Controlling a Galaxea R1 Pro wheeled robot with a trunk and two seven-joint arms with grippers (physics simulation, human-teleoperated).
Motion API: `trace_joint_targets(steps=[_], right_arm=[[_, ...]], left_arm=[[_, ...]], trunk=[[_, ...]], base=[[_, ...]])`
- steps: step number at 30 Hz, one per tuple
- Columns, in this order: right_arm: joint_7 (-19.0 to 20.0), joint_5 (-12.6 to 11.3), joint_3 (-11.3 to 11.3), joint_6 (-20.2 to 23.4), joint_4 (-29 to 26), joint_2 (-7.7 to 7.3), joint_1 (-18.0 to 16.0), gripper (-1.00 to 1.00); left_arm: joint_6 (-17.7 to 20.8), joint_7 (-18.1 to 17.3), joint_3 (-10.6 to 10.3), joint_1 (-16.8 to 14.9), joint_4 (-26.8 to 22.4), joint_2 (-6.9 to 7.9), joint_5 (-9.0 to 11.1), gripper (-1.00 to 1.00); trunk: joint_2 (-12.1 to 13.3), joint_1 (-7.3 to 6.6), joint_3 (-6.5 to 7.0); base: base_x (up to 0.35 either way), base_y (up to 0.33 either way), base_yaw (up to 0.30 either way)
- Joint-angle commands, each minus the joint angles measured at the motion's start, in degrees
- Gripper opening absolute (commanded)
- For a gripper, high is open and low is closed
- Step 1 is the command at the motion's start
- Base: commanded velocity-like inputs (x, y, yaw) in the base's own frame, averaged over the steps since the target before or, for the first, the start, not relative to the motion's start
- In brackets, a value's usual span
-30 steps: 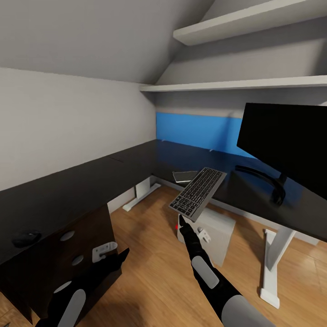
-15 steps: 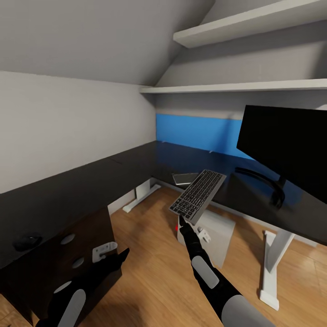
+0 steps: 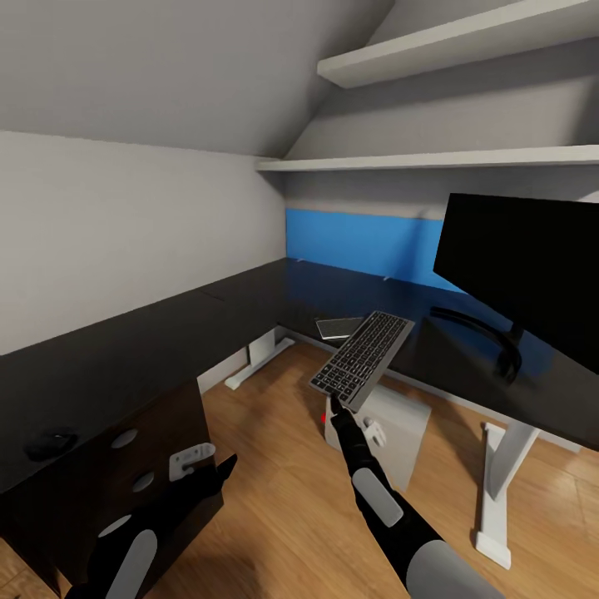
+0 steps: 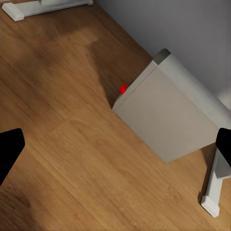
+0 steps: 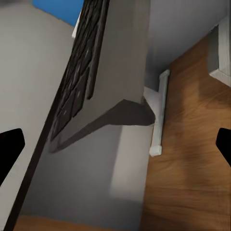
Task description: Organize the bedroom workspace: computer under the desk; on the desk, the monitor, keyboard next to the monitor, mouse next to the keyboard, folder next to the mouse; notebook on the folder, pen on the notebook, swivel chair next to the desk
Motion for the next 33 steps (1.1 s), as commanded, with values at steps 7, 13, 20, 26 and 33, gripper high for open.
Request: trace_joint_targets(steps=[7,13,20,26,33], right_arm=[[0.3,-2.9,0.2,-0.4,0.1,-0.04,0.0,1.00],[0.3,-3.2,0.2,-0.4,0.1,-0.04,-0.1,1.00],[0.3,-3.2,0.2,-0.4,0.1,-0.04,-0.1,1.00],[0.4,-3.2,0.2,-0.4,0.1,-0.04,0.0,1.00],[0.3,-3.2,0.2,-0.5,0.1,-0.04,-0.1,1.00]], left_arm=[[0.2,0.4,-0.1,0.0,-0.1,0.04,0.5,1.00],[0.2,0.4,-0.1,0.0,-0.1,0.04,0.5,1.00],[0.2,0.4,0.0,0.0,-0.1,0.04,0.5,1.00],[0.2,0.4,-0.1,0.0,-0.1,0.04,0.5,1.00],[0.2,0.4,0.0,0.4,-0.1,0.04,0.5,1.00]], trunk=[[0.0,-0.01,-0.06],[0.0,-0.01,-0.06],[0.0,-0.01,-0.06],[0.0,-0.01,-0.06],[0.0,-0.01,-0.06]], base=[[0.000,0.000,0.000],[0.056,0.030,0.000],[0.042,0.022,0.000],[0.017,0.001,0.000],[0.067,0.003,0.000]])
